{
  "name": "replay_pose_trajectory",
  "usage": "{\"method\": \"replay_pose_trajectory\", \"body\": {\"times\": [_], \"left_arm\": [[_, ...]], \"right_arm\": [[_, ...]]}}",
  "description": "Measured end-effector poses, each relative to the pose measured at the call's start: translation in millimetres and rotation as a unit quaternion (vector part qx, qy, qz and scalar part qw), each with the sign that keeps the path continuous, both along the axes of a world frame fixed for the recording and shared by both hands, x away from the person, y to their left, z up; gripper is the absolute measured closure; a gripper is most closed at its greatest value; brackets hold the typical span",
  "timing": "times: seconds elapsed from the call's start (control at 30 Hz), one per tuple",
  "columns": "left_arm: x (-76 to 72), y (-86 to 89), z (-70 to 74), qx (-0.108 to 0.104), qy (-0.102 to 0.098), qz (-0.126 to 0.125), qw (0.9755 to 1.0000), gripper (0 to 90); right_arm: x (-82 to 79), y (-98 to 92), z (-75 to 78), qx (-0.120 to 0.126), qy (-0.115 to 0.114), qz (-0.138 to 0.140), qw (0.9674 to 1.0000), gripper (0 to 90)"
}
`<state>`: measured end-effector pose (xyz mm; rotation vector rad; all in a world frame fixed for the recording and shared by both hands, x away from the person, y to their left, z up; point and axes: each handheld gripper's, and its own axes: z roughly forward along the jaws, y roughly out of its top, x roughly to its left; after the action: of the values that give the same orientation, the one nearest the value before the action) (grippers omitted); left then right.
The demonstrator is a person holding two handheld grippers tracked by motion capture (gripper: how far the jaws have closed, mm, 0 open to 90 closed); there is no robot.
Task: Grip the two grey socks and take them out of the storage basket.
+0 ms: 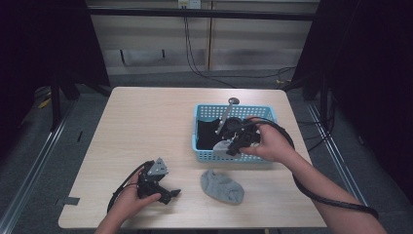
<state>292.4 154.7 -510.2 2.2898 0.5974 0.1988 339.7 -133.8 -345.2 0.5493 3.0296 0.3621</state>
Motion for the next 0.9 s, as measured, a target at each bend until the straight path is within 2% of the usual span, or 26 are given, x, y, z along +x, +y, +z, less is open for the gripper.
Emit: {"method": "replay_pose_trajectory", "body": {"times": [0.3,0.33,0.4,0.43,0.53,0.9], "left_arm": [[0.4,0.5,0.3,0.005,-0.001,-0.003,1.0000,0.0],[0.4,0.4,0.3,0.004,-0.001,-0.003,1.0000,0.0],[0.3,0.4,0.4,0.005,-0.001,-0.003,1.0000,0.0],[0.4,0.5,0.4,0.004,-0.001,-0.003,1.0000,0.0],[0.4,0.5,0.3,0.004,-0.001,-0.003,1.0000,0.0],[0.4,0.5,0.3,0.004,-0.001,-0.003,1.0000,0.0]], "right_arm": [[-6.5,7.0,-23.1,0.005,0.024,0.008,0.9997,82.2],[-6.4,7.2,-24.9,0.006,0.024,0.011,0.9996,80.2],[-6.7,7.2,-28.3,0.010,0.028,0.003,0.9996,64.6],[-6.5,7.2,-28.7,0.009,0.025,-0.004,0.9996,60.6],[-5.9,5.8,-27.5,0.013,0.021,0.002,0.9997,59.4],[-7.0,2.6,-30.2,0.016,0.030,-0.010,0.9994,51.3]]}}
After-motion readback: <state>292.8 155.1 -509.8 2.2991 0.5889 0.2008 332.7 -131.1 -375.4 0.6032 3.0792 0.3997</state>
